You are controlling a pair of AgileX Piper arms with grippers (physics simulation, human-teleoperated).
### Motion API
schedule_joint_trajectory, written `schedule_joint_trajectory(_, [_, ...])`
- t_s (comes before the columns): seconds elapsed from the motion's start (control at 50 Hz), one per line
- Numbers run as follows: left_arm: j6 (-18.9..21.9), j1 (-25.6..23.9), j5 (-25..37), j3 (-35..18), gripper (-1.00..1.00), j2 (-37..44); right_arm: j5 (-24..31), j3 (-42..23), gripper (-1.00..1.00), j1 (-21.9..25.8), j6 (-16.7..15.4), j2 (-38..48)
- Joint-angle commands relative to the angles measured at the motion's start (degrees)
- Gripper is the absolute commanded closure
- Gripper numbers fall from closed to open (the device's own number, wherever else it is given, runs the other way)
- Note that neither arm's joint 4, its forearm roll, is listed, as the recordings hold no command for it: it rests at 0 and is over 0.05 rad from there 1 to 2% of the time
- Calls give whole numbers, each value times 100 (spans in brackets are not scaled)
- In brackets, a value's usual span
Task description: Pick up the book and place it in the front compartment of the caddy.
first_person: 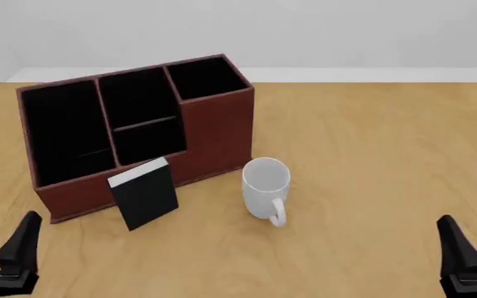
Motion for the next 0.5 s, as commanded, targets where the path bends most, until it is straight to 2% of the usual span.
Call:
schedule_joint_trajectory(0.02, [99, 10, 62, 65, -100, -204, 1, -20, -100, 1, -5, 21])
schedule_joint_trajectory(0.22, [186, -5, -598, 70, -100, 461, 11, -34, -100, 1, 0, 27])
schedule_joint_trajectory(0.34, [170, -170, -1420, 13, -100, 1243, -1, -31, -100, 1, 5, 38])
schedule_joint_trajectory(0.42, [181, -493, -1327, -337, -100, 1210, -12, -26, -100, 1, 3, 43])
schedule_joint_trajectory(0.5, [343, -756, -1370, -858, -100, 1776, -11, -27, -100, 1, 3, 43])
